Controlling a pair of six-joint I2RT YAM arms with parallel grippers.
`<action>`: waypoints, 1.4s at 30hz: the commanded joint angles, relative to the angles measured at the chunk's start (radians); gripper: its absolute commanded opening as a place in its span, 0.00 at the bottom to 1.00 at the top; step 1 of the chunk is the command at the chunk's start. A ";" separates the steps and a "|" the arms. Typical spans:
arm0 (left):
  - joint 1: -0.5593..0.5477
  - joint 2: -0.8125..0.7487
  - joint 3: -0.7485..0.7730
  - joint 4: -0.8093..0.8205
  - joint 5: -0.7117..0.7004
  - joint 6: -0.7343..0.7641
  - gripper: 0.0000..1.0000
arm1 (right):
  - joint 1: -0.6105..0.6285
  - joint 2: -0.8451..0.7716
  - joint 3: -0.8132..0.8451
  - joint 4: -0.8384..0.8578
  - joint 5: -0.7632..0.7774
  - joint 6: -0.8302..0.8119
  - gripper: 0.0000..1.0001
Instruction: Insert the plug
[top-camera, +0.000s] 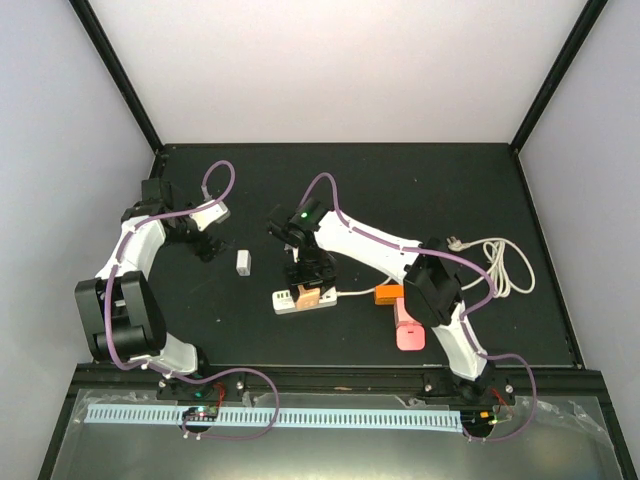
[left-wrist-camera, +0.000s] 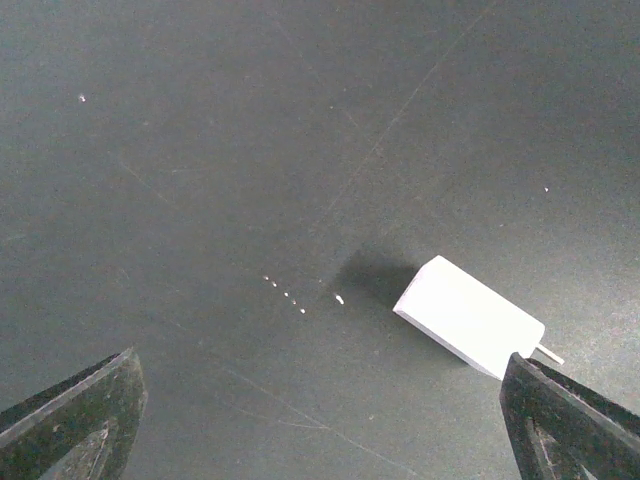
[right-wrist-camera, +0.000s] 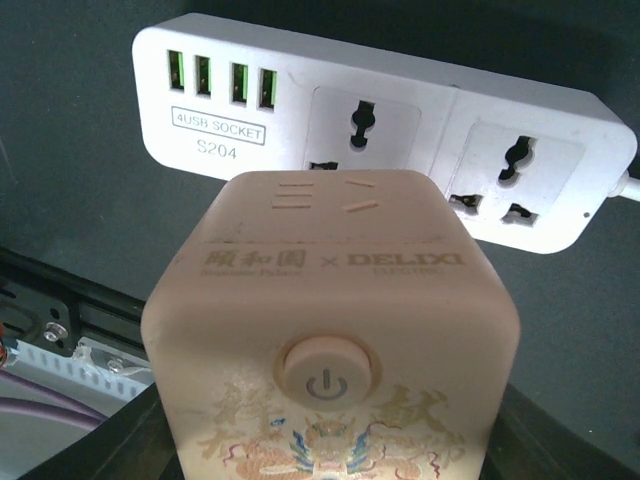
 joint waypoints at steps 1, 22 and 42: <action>0.004 0.010 0.006 0.023 0.005 -0.014 0.99 | 0.006 0.022 0.037 -0.014 0.031 0.018 0.01; 0.004 0.017 -0.013 0.053 0.014 -0.003 0.99 | 0.005 0.071 0.051 -0.012 0.057 0.052 0.01; 0.004 0.004 -0.042 0.103 0.036 0.005 0.99 | 0.045 0.129 0.112 -0.058 0.131 0.189 0.01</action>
